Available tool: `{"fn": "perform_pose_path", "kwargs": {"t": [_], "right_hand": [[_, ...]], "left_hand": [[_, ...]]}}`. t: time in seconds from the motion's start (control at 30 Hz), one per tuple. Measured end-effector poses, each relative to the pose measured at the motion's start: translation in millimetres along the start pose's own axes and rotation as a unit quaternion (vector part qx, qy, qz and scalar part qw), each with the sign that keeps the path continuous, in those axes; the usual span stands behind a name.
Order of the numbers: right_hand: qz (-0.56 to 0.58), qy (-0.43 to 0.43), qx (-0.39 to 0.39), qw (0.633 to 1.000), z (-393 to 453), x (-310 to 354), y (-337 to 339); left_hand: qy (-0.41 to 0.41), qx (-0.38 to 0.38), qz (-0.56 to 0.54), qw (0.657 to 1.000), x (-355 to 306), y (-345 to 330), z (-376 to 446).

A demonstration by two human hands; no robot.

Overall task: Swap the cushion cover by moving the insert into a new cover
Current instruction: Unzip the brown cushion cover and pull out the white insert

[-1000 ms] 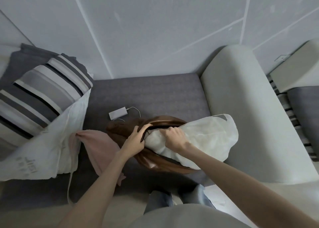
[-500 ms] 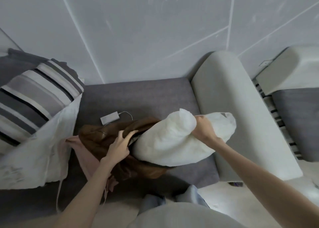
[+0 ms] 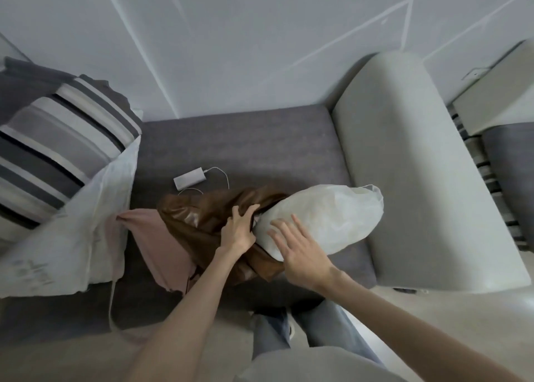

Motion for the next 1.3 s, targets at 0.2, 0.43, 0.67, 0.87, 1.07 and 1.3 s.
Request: {"fn": "perform_pose_path", "kwargs": {"t": [0.2, 0.43, 0.67, 0.87, 1.07, 1.3], "right_hand": [[-0.144, -0.052, 0.262, 0.953, 26.8, -45.0, -63.9], [-0.034, -0.124, 0.266, 0.955, 24.4, -106.5, -83.8], [0.095, -0.228, 0.167, 0.955, 25.1, -160.5, -27.9], [0.115, -0.275, 0.026, 0.954, 11.6, -200.1, 66.2], [0.110, -0.315, -0.115, 0.936, -10.4, -232.0, 161.4], [0.188, -0.330, -0.190, 0.906, -30.9, -220.8, 200.6]], "left_hand": [[-0.004, -0.019, -0.004, 1.000, -11.8, -11.3, 4.9], [0.026, -0.015, 0.008, 1.000, -1.3, -30.0, -2.2], [0.070, -0.004, -0.011, 0.998, -17.2, -29.3, 4.6], [0.121, -0.053, -0.066, 0.989, 17.0, 11.1, 17.4], [0.231, -0.059, -0.123, 0.963, 84.2, 32.2, 9.3], [0.206, -0.056, -0.193, 0.958, 50.8, 14.9, -23.2]]}}
Point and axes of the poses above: each hand's wrist, its own z-axis towards the middle knuckle, its own y-axis out of the back of the hand, x = y × z, the point moved 5 cm from there along z, towards the middle knuckle, and after that the axes turned 3 degrees about -x, right-handed, at the moved point
